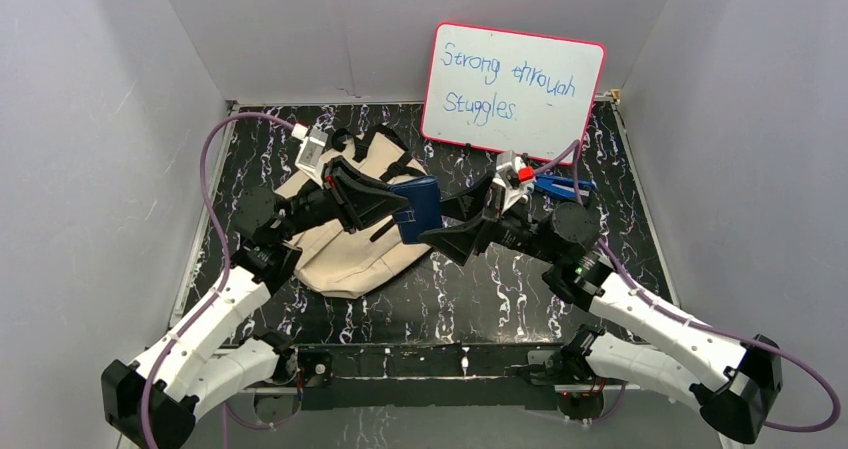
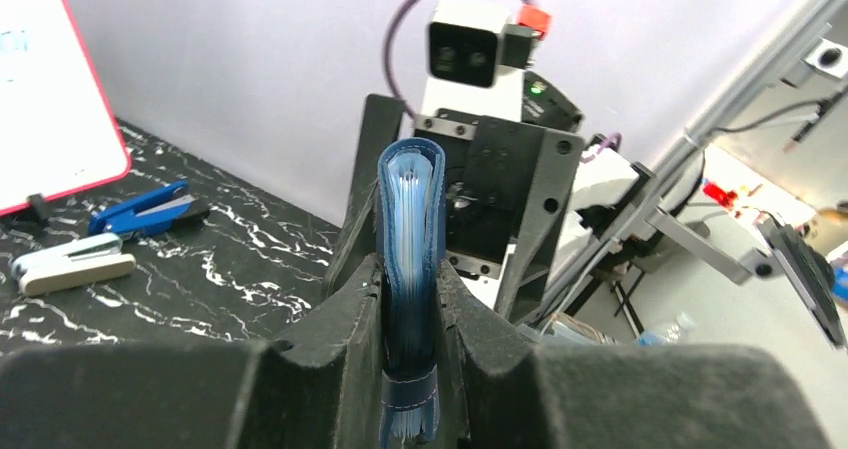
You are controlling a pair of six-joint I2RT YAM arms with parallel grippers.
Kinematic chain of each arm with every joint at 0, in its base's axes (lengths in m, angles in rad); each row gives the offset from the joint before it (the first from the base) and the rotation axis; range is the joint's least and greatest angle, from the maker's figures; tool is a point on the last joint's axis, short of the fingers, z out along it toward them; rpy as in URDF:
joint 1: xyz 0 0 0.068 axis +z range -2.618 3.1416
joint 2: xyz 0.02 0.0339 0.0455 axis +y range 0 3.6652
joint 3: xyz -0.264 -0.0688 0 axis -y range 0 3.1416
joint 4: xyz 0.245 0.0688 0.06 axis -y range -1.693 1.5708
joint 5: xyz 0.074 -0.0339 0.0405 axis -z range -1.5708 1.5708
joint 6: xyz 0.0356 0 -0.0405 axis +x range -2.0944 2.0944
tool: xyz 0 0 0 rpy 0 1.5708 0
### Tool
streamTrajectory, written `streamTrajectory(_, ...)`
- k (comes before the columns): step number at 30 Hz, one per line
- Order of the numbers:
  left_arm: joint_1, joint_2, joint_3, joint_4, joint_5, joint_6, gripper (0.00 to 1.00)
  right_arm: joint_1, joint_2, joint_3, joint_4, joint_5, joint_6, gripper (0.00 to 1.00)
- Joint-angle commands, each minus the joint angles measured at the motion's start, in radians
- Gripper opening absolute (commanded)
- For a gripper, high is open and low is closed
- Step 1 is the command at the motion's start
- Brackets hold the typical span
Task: Pack the student bag
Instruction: Place the personal item in the student bag.
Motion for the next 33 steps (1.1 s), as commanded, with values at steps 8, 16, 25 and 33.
streamTrajectory(8, -0.001, 0.007, 0.055, 0.102, 0.129, 0.007, 0.00, -0.001, 0.046, 0.037, 0.215, -0.185, 0.045, 0.60)
streamTrajectory(16, -0.002, 0.003, 0.046, 0.104, 0.124, 0.014, 0.00, -0.002, 0.053, 0.033, 0.210, -0.176, 0.052, 0.37)
streamTrajectory(25, -0.001, -0.005, 0.031, 0.086, 0.094, 0.015, 0.26, -0.001, 0.049, 0.024, 0.176, -0.125, 0.051, 0.00)
streamTrajectory(33, -0.001, 0.004, 0.149, -0.397, -0.140, 0.245, 0.59, -0.001, 0.011, 0.066, -0.159, 0.263, 0.030, 0.00)
